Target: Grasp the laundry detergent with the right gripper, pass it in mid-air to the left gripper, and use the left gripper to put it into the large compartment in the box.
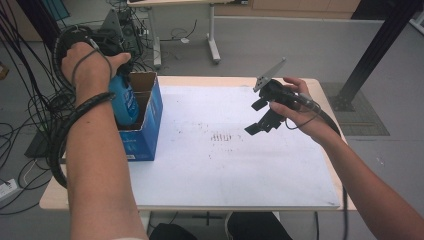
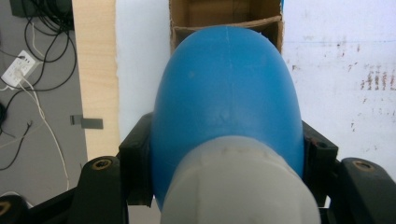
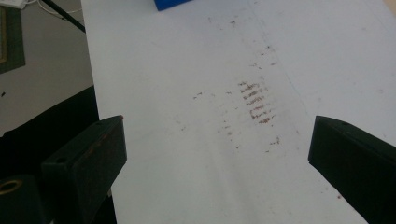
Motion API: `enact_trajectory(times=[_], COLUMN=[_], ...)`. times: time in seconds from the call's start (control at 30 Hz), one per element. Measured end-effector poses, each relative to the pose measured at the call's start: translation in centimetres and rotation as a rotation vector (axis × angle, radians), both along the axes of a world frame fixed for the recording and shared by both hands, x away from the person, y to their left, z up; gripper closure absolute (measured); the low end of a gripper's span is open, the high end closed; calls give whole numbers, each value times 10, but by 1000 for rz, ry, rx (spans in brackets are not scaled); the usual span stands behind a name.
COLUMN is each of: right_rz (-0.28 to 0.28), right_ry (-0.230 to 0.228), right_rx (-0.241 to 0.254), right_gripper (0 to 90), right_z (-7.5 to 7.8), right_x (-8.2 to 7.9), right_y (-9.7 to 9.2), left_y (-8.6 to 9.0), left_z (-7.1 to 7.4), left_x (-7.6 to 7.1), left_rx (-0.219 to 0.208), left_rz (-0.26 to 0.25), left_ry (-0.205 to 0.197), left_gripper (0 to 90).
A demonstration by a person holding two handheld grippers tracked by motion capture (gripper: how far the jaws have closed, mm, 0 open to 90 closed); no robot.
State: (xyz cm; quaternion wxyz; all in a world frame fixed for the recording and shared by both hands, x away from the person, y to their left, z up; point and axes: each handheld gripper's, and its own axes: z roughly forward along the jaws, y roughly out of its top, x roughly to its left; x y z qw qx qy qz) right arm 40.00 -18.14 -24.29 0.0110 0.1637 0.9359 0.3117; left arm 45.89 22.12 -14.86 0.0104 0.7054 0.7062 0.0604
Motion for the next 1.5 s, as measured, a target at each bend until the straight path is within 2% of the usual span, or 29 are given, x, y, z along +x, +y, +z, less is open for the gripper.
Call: enact_trajectory(times=[0.37, 0.57, 0.8, 1.5], right_rz=[-12, -10, -19, -34], right_ry=[17, 9, 15, 23], right_rx=[4, -15, -8, -19], right_gripper=[44, 44, 44, 44], right_z=[-5, -7, -9, -14], right_x=[1, 1, 0, 0], right_y=[0, -1, -4, -9], left_y=[-1, -3, -5, -3], left_z=[-23, -34, -47, -79], left_x=[1, 2, 4, 4], left_rx=[-3, -12, -8, -12], left_rz=[-13, -18, -25, -18], left_ry=[6, 13, 22, 22], left_gripper=[377, 377, 377, 377])
